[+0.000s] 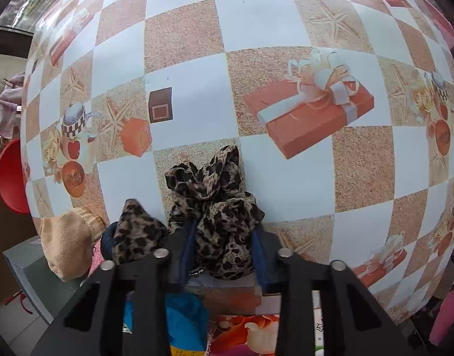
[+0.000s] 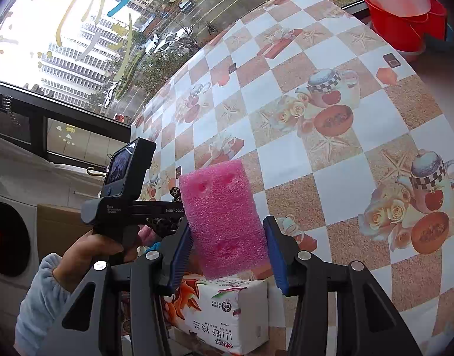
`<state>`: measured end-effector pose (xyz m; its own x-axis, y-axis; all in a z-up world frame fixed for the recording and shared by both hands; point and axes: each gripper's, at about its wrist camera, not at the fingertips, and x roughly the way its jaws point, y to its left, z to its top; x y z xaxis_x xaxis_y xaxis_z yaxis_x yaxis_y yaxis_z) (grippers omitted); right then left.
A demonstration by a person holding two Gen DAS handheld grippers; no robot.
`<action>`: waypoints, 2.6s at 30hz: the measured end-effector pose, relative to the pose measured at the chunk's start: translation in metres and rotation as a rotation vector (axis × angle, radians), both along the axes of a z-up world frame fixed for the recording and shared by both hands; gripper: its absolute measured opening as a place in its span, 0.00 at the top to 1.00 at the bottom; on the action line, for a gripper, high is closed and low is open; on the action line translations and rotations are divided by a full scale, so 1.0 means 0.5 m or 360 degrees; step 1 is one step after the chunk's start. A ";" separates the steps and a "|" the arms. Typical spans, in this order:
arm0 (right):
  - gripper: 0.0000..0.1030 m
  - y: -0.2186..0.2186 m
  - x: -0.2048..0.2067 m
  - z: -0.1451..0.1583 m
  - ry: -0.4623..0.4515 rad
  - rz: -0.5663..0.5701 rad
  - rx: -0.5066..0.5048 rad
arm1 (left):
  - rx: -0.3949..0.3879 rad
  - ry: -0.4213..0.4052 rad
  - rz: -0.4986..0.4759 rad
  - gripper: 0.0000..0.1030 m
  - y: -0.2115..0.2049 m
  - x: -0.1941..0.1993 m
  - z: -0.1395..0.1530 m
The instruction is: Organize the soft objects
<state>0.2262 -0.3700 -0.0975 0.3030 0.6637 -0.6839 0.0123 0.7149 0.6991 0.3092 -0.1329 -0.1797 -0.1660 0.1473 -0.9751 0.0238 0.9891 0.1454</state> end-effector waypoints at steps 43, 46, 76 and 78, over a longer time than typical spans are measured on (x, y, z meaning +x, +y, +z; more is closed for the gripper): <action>0.52 -0.029 -0.354 0.070 -0.0265 -0.0022 -0.0275 | -0.0415 -0.1128 -0.0473 0.86 -0.132 -0.548 0.361; 0.52 -0.011 -0.390 0.071 -0.0279 0.0000 -0.0260 | -0.0442 -0.1138 -0.0452 0.86 -0.118 -0.595 0.352; 0.52 0.309 -0.555 0.058 -0.0456 0.0543 -0.0347 | -0.0251 -0.1326 0.0138 0.86 0.169 -0.830 0.292; 0.52 0.311 -0.555 0.058 -0.0454 0.0544 -0.0348 | -0.0252 -0.1323 0.0143 0.86 0.170 -0.830 0.291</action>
<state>-0.0512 -0.2146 -0.0684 0.2884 0.6078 -0.7398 -0.4185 0.7750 0.4736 -0.1058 -0.0478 -0.0344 0.6087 0.0196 -0.7932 -0.1093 0.9922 -0.0594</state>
